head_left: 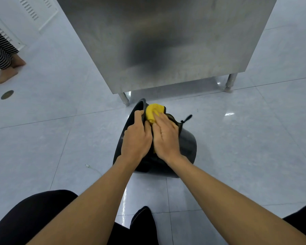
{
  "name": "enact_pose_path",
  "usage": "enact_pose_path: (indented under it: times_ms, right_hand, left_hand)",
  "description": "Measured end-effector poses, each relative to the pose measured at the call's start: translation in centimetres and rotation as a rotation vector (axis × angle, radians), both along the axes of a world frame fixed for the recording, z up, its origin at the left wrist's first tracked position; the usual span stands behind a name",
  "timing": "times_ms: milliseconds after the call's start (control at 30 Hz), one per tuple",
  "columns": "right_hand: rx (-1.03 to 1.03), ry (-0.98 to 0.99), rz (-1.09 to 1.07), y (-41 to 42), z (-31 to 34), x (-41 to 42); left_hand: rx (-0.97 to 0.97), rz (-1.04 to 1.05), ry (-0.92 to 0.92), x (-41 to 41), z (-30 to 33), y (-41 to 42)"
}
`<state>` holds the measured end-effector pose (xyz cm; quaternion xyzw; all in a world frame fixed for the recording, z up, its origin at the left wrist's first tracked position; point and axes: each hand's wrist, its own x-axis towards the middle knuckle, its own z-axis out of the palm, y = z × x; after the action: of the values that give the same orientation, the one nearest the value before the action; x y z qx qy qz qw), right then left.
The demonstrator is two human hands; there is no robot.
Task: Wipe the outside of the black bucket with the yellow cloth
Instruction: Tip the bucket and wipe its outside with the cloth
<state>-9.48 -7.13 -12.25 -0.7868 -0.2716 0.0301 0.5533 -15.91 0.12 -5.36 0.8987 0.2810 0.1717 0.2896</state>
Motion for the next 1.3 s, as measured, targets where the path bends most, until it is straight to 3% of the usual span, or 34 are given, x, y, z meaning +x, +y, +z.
enact_pose_path:
  times_ms: [67,167,333,433,567,733,867,967,1300]
  right_hand:
    - [-0.043,-0.058,0.067,0.3,0.2,0.4]
    - [-0.141,-0.025,-0.042,-0.8,-0.3,1.7]
    - [-0.443,0.41,-0.22,-4.7,-2.6,4.6]
    - [-0.479,0.495,-0.311,-5.6,-3.4,4.5]
    - [-0.273,0.42,-0.363,-4.4,-2.0,2.4]
    - [-0.057,0.15,-0.133,-0.7,0.6,0.7]
    - [-0.052,-0.057,0.006,-0.2,0.1,-0.9]
    - [-0.076,-0.105,-0.017,-1.5,-1.9,-2.1]
    - [-0.195,0.441,-0.472,-4.9,-4.0,-0.7]
  left_hand:
    - [-0.02,-0.015,-0.026,-0.3,-0.1,0.1]
    - [-0.003,-0.039,-0.029,-0.6,-0.4,0.3]
    - [-0.02,-0.082,0.014,-0.6,-0.5,0.3]
    - [0.006,-0.129,0.033,-0.3,-0.6,0.2]
    - [0.081,-0.089,0.08,-0.3,-0.6,0.2]
    - [-0.066,0.014,0.119,0.7,0.8,0.2]
    - [-0.178,0.174,0.142,1.5,1.5,0.8]
    - [-0.089,0.187,0.181,1.4,1.2,0.8]
    - [0.065,0.043,0.141,1.4,0.0,0.2]
